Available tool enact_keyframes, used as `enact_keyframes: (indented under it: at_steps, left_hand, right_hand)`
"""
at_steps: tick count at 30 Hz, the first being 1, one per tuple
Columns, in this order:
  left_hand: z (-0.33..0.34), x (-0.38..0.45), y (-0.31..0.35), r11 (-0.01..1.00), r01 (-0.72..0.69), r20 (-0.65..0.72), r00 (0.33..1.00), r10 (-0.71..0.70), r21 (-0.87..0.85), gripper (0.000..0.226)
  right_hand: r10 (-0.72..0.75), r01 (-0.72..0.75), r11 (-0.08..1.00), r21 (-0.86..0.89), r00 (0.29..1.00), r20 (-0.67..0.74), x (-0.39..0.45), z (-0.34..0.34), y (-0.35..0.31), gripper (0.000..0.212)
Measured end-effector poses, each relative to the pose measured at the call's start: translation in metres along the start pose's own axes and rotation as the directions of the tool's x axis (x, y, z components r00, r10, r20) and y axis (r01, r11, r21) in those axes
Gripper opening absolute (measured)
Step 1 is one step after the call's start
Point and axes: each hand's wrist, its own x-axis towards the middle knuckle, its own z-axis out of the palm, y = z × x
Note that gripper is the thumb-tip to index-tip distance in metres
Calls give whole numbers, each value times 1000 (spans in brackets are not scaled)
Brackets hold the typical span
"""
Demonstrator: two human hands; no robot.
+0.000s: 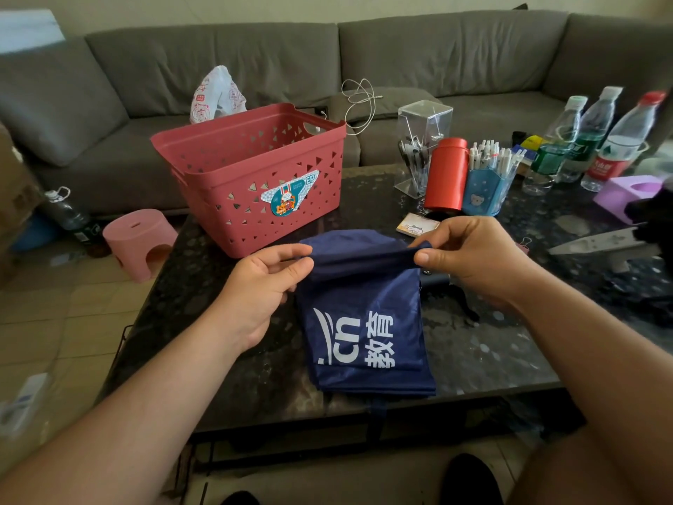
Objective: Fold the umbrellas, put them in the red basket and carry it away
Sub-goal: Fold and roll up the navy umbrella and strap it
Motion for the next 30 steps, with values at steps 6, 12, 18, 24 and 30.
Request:
enact_keyframes:
  at_steps: [6,12,18,24,30]
  left_hand:
    - [-5,-2,1,945,-231,78,973,218,232,46]
    - [-4,-11,-2,651,-440,156,880,448,618,33]
    - [-13,-10,-3,532,-541,245,814,527,652,18]
    - [-21,-11,-7,408,-618,428,774,467,672,15]
    - [-21,-14,-24,353,-657,608,753,252,667,19]
  right_hand:
    - [25,-24,999,-36,1000,11,1,1,2,24]
    - [11,-21,993,-119,997,-81,2,5,3,39]
    - [-44,50,958,-281,999,29,-6,1,-6,24]
    - [120,64,866,-496,936,330,-9,-8,-11,21]
    - [355,113,719,-686,788,502,-11,2,1,16]
